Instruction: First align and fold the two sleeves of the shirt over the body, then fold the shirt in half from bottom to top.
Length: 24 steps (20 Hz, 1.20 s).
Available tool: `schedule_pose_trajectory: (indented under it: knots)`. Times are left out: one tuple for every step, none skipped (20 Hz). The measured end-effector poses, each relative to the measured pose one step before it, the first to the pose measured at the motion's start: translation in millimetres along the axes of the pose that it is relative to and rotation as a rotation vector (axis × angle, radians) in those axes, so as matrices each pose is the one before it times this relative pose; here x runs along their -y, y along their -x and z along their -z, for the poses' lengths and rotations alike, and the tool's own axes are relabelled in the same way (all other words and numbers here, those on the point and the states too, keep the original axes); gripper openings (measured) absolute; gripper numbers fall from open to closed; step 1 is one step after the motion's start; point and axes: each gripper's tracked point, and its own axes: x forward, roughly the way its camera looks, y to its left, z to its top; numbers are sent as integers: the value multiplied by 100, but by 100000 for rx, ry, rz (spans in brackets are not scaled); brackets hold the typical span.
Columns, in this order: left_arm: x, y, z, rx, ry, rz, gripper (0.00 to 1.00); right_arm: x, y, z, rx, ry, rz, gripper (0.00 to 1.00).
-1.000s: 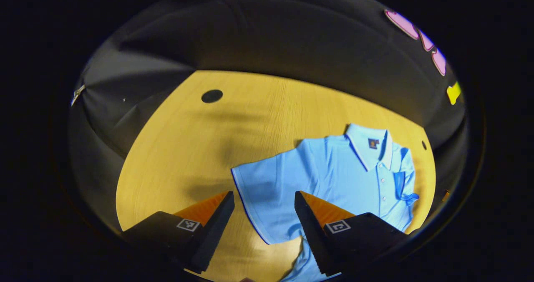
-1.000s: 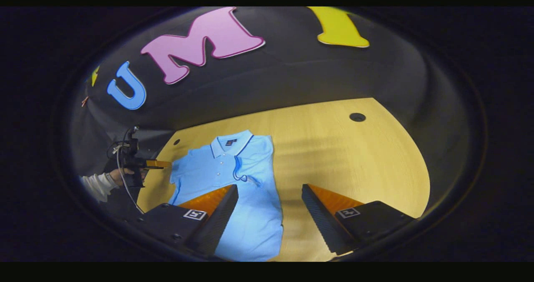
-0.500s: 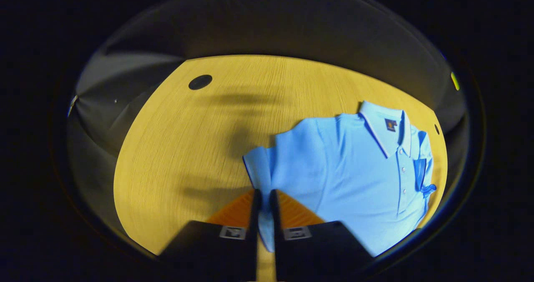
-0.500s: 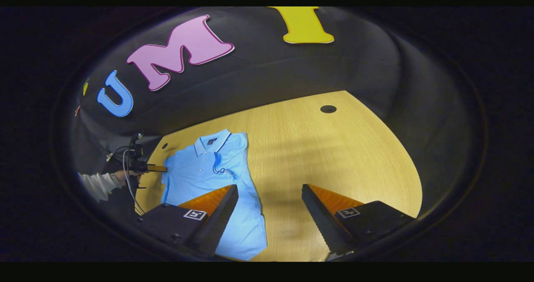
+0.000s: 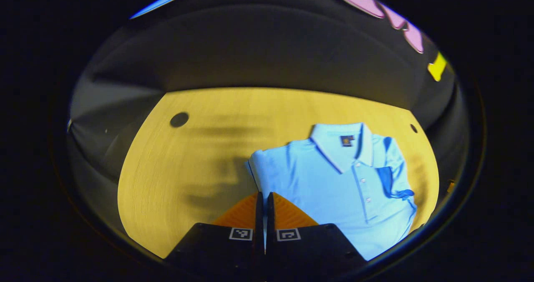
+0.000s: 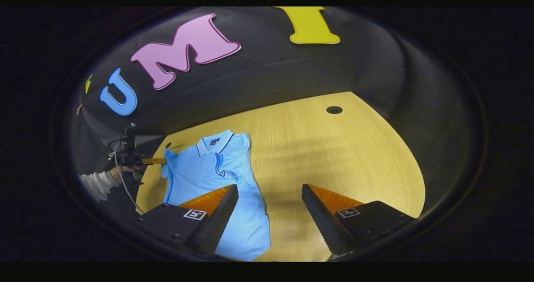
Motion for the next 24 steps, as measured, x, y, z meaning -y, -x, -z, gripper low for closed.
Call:
schedule_pose_trajectory:
  knots:
    - [2023, 300, -674, 1743, -2755, 4008, 7, -87, 115, -14, 311, -141, -509, 97]
    - [2038, 120, -256, 398, -2822, 4040, 7, -40, 43, -76, 257, 123, -395, 97]
    - [1670, -170, 174, -1637, -3086, 3021, 6, -3, 23, 57, -119, 436, -89, 97]
    - [1345, -875, 702, -3028, -2670, 1861, 7, -71, -150, 156, -484, 592, 226, 97]
    - [983, -1091, 973, -3265, -1855, 1228, 13, 3, -115, 235, -804, 655, 335, 97]
    - [711, -1137, 1300, -4439, -906, 703, 13, -54, -92, 188, -686, 532, 182, 97]
    - [253, -914, 1377, -5128, 336, -1000, 24, 8, -53, 223, -493, 529, 126, 97]
    - [447, -49, 943, -3213, 970, 928, 42, -3, -165, 247, -503, 419, 203, 97]
    - [275, -108, 137, 161, 836, 831, 60, 17, -77, 261, -554, 222, 329, 97]
    - [122, 477, -37, 1039, 1135, 975, 78, -50, -51, 392, -489, -136, 179, 97]
    - [19, 781, -137, 1200, 1453, 722, 96, -103, -23, 404, -517, -723, -82, 97]
    - [-80, 1163, 66, 1200, 1414, 873, 95, -154, 18, 428, -682, -1155, -485, 97]
    - [-383, 1378, 98, 1603, 1386, 462, 88, -260, 92, 420, -627, -1424, -866, 97]
    - [-489, 1495, 597, 993, 1613, 362, 94, 66, 246, 612, -623, -1186, -793, 97]
    - [-476, 1652, 986, 186, 1419, 656, 94, 217, 429, 783, -929, -1070, -474, 97]
    - [-849, 1594, 1373, -382, 1071, -455, 89, 341, 358, 961, -1584, -1185, -11, 97]
    - [-847, 1381, 1719, -1178, 1045, -631, 95, 187, 133, 1117, -2325, -1226, 94, 97]
    - [-626, 1180, 2085, -1420, 2041, -599, 96, -178, -151, 1326, -2653, -503, -401, 97]
    - [-324, 1031, 2103, -1576, 4170, -377, 96, -213, 10, 1350, -2571, 621, -564, 97]
    - [176, 740, 2331, -2135, 5075, 1532, 96, -190, 94, 1435, -2510, 1050, -447, 97]
    - [277, 630, 2095, -1796, 4823, 1718, 96, -205, -28, 1506, -3089, 324, -537, 97]
    - [-159, 485, 2106, -1193, 3618, 735, 96, -362, 193, 1722, -3088, -1000, -909, 97]
    - [-340, 334, 1874, -1309, 2326, -165, 96, -477, 88, 1469, -3057, -2040, -1416, 97]
    - [-483, 306, 2008, -1791, 1698, -510, 96, -418, -14, 1326, -2665, -2107, -1446, 97]
